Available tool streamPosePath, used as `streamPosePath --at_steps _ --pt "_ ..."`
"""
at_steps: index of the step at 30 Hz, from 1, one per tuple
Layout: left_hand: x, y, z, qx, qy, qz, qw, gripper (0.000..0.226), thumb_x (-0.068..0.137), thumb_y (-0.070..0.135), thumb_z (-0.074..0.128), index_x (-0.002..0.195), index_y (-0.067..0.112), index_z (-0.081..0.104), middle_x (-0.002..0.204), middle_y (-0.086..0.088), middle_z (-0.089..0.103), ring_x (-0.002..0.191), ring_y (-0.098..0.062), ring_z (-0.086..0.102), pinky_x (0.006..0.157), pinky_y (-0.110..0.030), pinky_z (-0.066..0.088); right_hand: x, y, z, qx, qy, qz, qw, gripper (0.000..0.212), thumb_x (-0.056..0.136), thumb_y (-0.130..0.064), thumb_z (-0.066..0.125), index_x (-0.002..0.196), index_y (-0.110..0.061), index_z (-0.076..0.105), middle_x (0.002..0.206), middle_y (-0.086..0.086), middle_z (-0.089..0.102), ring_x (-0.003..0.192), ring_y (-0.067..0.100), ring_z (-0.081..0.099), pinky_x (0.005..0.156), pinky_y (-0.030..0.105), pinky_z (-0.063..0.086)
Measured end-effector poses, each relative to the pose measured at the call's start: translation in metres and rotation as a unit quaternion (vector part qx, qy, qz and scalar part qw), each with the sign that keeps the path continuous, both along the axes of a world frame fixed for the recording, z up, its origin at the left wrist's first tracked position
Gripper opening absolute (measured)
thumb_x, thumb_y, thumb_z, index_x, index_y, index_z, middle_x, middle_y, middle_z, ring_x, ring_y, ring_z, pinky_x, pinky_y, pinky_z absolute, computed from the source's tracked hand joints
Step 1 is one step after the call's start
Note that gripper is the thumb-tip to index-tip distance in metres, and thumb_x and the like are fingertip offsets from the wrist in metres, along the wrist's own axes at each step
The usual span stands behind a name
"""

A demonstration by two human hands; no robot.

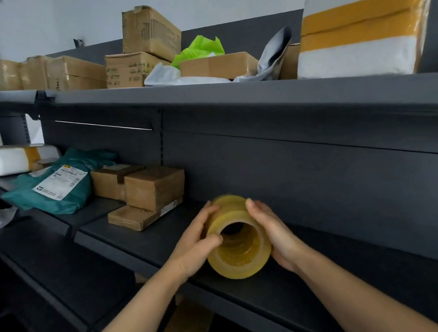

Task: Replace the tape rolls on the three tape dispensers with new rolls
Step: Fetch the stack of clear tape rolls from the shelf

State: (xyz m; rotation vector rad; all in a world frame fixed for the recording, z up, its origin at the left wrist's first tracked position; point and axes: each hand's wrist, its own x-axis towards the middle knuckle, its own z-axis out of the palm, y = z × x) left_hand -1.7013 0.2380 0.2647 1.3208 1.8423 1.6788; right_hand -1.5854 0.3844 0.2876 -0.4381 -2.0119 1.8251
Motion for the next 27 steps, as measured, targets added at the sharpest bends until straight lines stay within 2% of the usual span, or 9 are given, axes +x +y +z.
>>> streamPosePath --at_steps 3,5,7,10,12,14,16,24,27 --pt "0.009 -0.002 -0.007 0.005 0.015 -0.015 1.0 0.09 0.06 0.046 0.054 0.144 0.036 0.025 0.154 0.013 0.02 0.138 -0.011 0.027 0.112 -0.035 0.032 0.004 -0.01 -0.009 0.013 -0.003 -0.043 0.999 0.117 0.059 -0.083 0.061 0.153 -0.034 0.012 0.155 -0.005 0.028 0.135 0.017 0.04 0.114 0.043 0.035" --pt "0.013 -0.004 -0.007 0.006 -0.017 -0.041 0.999 0.092 0.062 0.048 0.058 0.145 0.041 0.019 0.152 0.01 0.022 0.137 -0.012 0.029 0.114 -0.041 0.03 0.009 -0.014 -0.012 0.011 0.01 -0.072 0.997 0.099 0.074 -0.072 0.058 0.153 -0.031 0.016 0.153 -0.006 0.028 0.132 0.016 0.041 0.11 0.04 0.038" --pt "0.017 -0.004 -0.004 0.015 -0.079 -0.044 0.996 0.098 0.062 0.066 0.062 0.146 0.041 0.017 0.153 0.012 0.021 0.138 -0.011 0.029 0.116 -0.041 0.028 0.013 -0.017 -0.014 0.014 0.019 -0.087 0.996 0.082 0.085 -0.061 0.056 0.152 -0.029 0.021 0.15 -0.007 0.03 0.127 0.014 0.043 0.104 0.035 0.04" --pt "0.02 0.005 0.0 0.017 -0.173 0.015 0.985 0.1 0.066 0.088 0.042 0.149 0.038 0.017 0.153 0.006 0.028 0.136 -0.014 0.035 0.115 -0.043 0.03 0.015 -0.018 -0.015 -0.014 0.012 -0.075 0.997 0.078 0.082 -0.064 0.055 0.148 -0.035 0.028 0.143 0.0 0.043 0.12 0.015 0.052 0.101 0.035 0.045" --pt "0.022 0.012 0.002 0.006 -0.218 0.039 0.975 0.087 0.077 0.078 0.042 0.149 0.038 0.017 0.149 -0.001 0.037 0.13 -0.02 0.045 0.111 -0.045 0.036 0.016 -0.022 -0.012 -0.041 0.018 -0.063 0.997 0.06 0.095 -0.052 0.046 0.148 -0.033 0.028 0.138 0.002 0.051 0.117 0.015 0.055 0.099 0.034 0.046" --pt "0.026 0.017 0.005 0.013 -0.238 0.044 0.97 0.067 0.094 0.055 0.043 0.151 0.035 0.013 0.146 -0.005 0.04 0.123 -0.023 0.05 0.107 -0.043 0.041 0.018 -0.022 -0.011 -0.061 0.023 -0.068 0.996 0.053 0.1 -0.043 0.041 0.15 -0.032 0.028 0.135 0.003 0.054 0.114 0.015 0.057 0.094 0.032 0.048" --pt "0.031 0.019 0.008 0.023 -0.245 0.047 0.968 0.06 0.099 0.041 0.042 0.151 0.033 0.014 0.144 -0.005 0.042 0.12 -0.023 0.053 0.103 -0.041 0.043 0.022 -0.024 -0.009 -0.084 0.033 -0.077 0.993 0.05 0.101 -0.038 0.042 0.149 -0.032 0.031 0.128 0.004 0.058 0.109 0.016 0.06 0.085 0.029 0.051" --pt "0.065 -0.001 -0.001 0.133 -0.199 0.073 0.968 0.044 0.097 0.032 0.048 0.137 0.047 0.036 0.146 0.008 0.042 0.127 -0.017 0.048 0.108 -0.044 0.04 0.058 -0.053 -0.007 -0.066 0.113 -0.078 0.988 0.044 0.101 -0.036 0.039 0.145 -0.04 0.034 0.127 -0.006 0.055 0.11 0.014 0.059 0.079 0.028 0.052" --pt "0.089 -0.018 -0.006 0.149 -0.178 0.07 0.97 0.042 0.088 0.044 0.055 0.125 0.058 0.042 0.149 0.011 0.038 0.132 -0.018 0.043 0.11 -0.048 0.036 0.084 -0.072 -0.01 -0.064 0.134 -0.089 0.985 0.04 0.101 -0.038 0.038 0.141 -0.044 0.038 0.125 -0.012 0.055 0.108 0.012 0.06 0.076 0.027 0.053"
